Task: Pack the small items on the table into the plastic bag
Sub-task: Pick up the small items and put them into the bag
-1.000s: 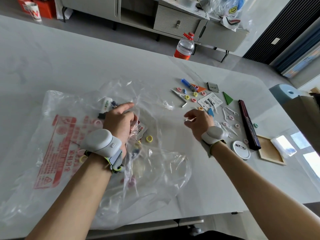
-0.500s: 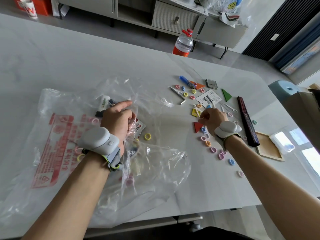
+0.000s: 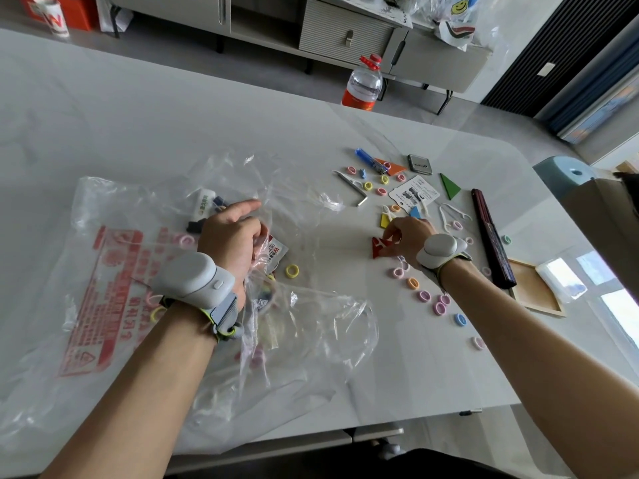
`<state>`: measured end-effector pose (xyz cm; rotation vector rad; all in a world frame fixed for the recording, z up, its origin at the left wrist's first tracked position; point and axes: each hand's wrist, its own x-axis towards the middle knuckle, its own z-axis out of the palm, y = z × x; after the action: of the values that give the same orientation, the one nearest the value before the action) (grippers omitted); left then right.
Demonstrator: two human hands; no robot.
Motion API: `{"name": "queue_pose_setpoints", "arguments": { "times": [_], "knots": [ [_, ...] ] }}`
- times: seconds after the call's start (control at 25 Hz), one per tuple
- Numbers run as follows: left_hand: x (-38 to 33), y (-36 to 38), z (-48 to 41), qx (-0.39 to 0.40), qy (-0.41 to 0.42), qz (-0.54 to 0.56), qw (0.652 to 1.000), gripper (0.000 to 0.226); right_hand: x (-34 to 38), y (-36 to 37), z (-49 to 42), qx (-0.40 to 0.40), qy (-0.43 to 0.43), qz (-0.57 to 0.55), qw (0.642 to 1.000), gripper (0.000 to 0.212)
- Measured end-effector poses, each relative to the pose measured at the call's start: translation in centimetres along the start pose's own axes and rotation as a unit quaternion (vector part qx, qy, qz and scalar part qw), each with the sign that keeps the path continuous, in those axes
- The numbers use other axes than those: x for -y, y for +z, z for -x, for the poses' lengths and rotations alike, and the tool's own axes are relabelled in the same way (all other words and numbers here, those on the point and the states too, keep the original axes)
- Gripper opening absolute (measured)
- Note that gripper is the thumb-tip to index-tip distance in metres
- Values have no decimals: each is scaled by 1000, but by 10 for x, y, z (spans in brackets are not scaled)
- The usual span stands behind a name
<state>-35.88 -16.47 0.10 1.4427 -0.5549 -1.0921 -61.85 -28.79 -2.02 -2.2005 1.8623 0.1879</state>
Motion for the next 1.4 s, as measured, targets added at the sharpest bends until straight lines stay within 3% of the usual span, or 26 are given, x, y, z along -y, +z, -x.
{"name": "queue_pose_setpoints", "arguments": {
  "times": [0.52, 0.64, 0.72, 0.84, 0.96, 1.04, 1.08, 1.12, 1.2, 1.28, 1.4],
  "knots": [
    [3, -1, -3, -6, 6, -3, 1000, 48, 25, -7, -13, 34, -46, 12, 998, 37],
    [3, -1, -4, -7, 4, 3, 1000, 47, 37, -4, -9, 2, -49, -37, 998, 32],
    [3, -1, -5, -7, 6, 1, 1000, 46, 58, -2, 4, 47, -53, -119, 990, 30],
    [4, -3, -4, -2, 5, -4, 1000, 46, 102, 13, 20, 146, -20, -354, 924, 31],
    [2, -4, -3, 3, 10, -3, 1000, 46, 138, 21, 22, 159, 1, -586, 795, 30],
    [1, -5, -3, -1, 11, -9, 1000, 46, 144, 22, 22, 128, -13, -658, 742, 30],
    [1, -5, -3, -2, 9, -7, 1000, 46, 142, 22, 23, 101, -18, -658, 746, 32],
    [1, -5, -3, 0, 6, -5, 1000, 46, 137, 24, 24, 68, -29, -628, 774, 34],
    [0, -4, -2, 6, 4, -2, 1000, 47, 122, 29, 27, -17, -58, -467, 882, 32],
    [-1, -4, -2, 6, 3, 5, 1000, 47, 112, 33, 33, -45, -79, -292, 952, 20],
    [-1, -4, -2, 5, -3, 5, 1000, 48, 115, 40, 44, -7, -122, -189, 974, 26]
  ]
}}
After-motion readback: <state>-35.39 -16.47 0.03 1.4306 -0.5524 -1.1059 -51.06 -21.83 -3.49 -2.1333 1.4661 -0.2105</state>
